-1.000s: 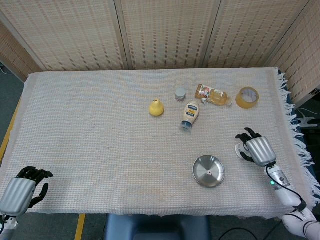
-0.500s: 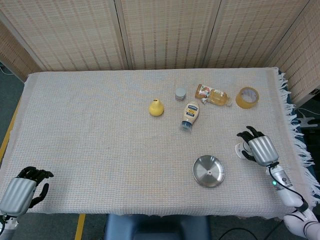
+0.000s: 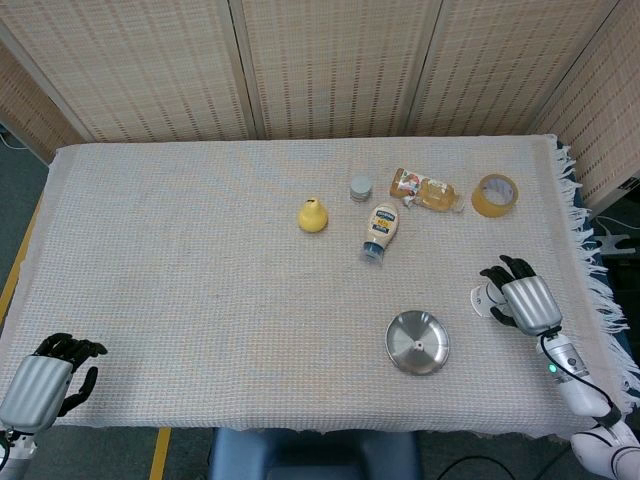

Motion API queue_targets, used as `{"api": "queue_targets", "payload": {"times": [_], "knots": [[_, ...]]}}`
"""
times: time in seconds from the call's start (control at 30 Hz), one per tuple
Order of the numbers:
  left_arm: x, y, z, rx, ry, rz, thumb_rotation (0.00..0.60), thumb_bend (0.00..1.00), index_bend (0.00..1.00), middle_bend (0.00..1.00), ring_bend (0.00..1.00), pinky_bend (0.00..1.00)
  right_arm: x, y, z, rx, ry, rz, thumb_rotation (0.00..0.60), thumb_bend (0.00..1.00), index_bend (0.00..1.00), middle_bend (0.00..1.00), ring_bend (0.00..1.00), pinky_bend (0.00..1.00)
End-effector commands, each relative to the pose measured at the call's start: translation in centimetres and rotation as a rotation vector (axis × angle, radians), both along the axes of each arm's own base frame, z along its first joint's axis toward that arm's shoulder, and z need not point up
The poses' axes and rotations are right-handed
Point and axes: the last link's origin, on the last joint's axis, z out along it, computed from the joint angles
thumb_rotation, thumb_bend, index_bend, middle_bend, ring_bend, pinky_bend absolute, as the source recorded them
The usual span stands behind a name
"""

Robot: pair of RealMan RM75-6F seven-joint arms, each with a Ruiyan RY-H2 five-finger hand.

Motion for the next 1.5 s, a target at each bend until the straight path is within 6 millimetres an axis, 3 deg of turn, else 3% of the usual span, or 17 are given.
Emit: {"api": "queue_targets", "payload": {"times": [0.03,0.23,0.47,0.8,1.2,1.5], "knots": [[0.0,0.0,0.0,0.000,0.000,0.001,0.600,0.51,0.40,0.44,0.37,0.26,-0.2,-0.1,-0.3,0.000,-0.004,-0.010,0.600,0.19,0.28,0.27,0.10,0.22],[0.0,0.0,0.0,0.005,0.002,0.005,0.600,0.51,0.40,0.44,0.37,0.26,-0.3,-0.4,-0.8,-0.012,-0.018,-0.012,0.600,0.23,0.36,0.29,0.16,0.35],[0.0,0.1,0.0,0.009,0.000,0.011,0.600,0.51,0.40,0.44,0.37,0.26,0.0,-0.5,-0.9,-0.066,-0.036,0.018,0.600,0.26,0.48,0.41,0.30,0.51],[0.0,0.1,0.0,0.005,0.001,0.015,0.600,0.51,0.40,0.44,0.37,0.26,2.5,-0.3,-0.6,-0.104,-0.104,0.148,0.600,0.27,0.50,0.41,0.30,0.52],[-0.1,0.1,0.0,0.002,0.001,0.018,0.600,0.51,0.40,0.44,0.37,0.26,9.2,2.4,-1.2,0.165,-0.308,0.183,0.600,0.27,0.50,0.41,0.30,0.52],[-0.1,0.2,0.1,0.004,-0.002,0.020,0.600,0.51,0.40,0.44,0.37,0.26,10.1,3.0,-2.3,0.300,-0.311,0.101,0.600,0.27,0.50,0.41,0.30,0.52]]}}
